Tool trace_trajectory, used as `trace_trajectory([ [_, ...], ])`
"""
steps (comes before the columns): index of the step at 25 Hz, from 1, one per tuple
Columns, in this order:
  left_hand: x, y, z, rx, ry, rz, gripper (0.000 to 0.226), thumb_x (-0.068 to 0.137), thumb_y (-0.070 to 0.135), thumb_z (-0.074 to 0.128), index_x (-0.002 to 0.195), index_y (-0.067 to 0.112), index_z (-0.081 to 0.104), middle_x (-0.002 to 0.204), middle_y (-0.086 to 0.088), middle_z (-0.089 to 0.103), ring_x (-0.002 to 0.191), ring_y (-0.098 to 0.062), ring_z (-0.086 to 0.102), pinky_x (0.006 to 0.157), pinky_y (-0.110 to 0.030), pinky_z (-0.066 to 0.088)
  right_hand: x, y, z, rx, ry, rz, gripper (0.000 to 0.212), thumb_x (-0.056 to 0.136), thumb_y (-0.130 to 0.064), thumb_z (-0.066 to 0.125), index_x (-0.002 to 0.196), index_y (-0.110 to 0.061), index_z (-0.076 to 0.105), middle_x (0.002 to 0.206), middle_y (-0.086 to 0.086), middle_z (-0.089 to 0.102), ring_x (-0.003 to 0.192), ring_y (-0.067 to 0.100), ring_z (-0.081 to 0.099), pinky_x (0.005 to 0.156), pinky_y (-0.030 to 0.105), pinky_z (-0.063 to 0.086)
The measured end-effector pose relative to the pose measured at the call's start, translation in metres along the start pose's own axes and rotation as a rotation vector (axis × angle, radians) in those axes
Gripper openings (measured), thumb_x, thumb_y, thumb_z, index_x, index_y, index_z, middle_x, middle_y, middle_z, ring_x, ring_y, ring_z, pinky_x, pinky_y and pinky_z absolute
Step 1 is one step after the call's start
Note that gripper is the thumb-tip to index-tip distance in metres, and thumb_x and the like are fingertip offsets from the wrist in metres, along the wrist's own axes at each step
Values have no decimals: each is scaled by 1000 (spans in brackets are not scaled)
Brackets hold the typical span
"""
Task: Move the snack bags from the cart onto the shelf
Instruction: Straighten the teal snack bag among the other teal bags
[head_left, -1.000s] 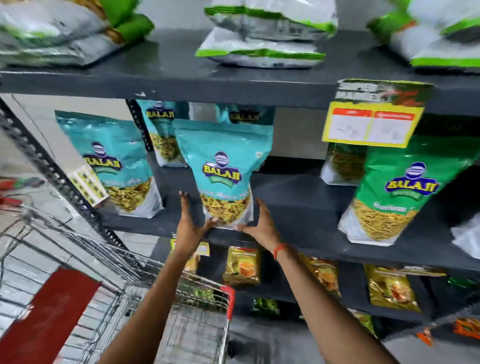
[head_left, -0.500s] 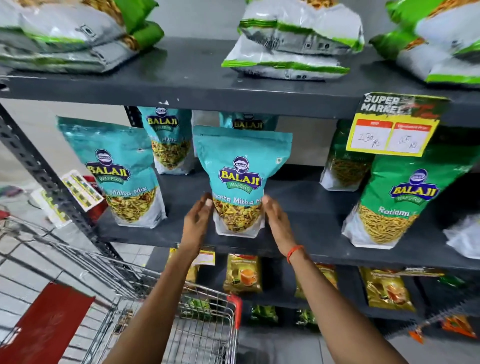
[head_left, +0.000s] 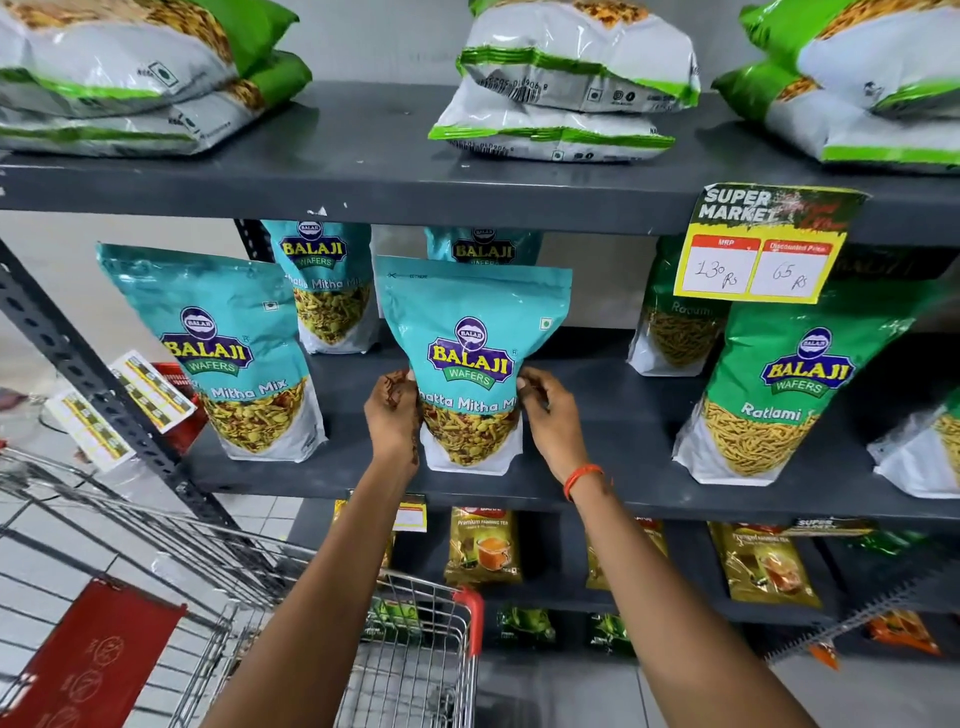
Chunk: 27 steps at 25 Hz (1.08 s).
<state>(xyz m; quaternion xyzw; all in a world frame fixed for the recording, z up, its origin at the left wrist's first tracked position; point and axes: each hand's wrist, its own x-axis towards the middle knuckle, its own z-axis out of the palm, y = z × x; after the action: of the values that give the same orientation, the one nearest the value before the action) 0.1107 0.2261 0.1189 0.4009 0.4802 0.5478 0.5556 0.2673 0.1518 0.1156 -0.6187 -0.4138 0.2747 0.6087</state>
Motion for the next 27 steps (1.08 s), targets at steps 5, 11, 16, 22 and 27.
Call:
trace_trajectory([
  [5,1,-3,7,81,93,26,9,92,12,48,91,13,57,94,-8,64,77,-13,57,73,-29,47,2,-4,1,122,-27,8,19,94,-17,54,111,-11,57,108,3,63,97,9,59,73,5,51],
  [11,6,-6,7,90,127,38,14,92,28,52,87,15,52,87,-5,61,78,-17,56,77,-36,50,7,-7,-10,-1,132,-96,16,95,-13,52,101,1,57,98,5,63,86,10,58,64,1,46],
  [16,2,-15,-7,48,-43,74,7,92,21,54,89,16,58,89,-10,65,79,-19,59,74,-38,53,4,5,-11,-76,48,-58,19,96,-9,49,110,-1,58,112,12,63,98,14,57,72,-3,44],
  [22,9,-22,-12,258,-10,50,16,91,18,55,101,7,61,107,-18,69,101,-34,64,92,-54,52,13,3,-24,-273,-29,-39,18,90,-10,60,103,1,63,107,18,68,93,22,62,72,13,44],
  [27,4,-22,-7,347,32,85,11,92,26,53,94,16,55,105,-15,68,100,-31,63,91,-52,52,7,4,-26,-428,67,-130,18,93,-13,55,104,0,59,106,18,66,99,30,63,75,23,46],
])
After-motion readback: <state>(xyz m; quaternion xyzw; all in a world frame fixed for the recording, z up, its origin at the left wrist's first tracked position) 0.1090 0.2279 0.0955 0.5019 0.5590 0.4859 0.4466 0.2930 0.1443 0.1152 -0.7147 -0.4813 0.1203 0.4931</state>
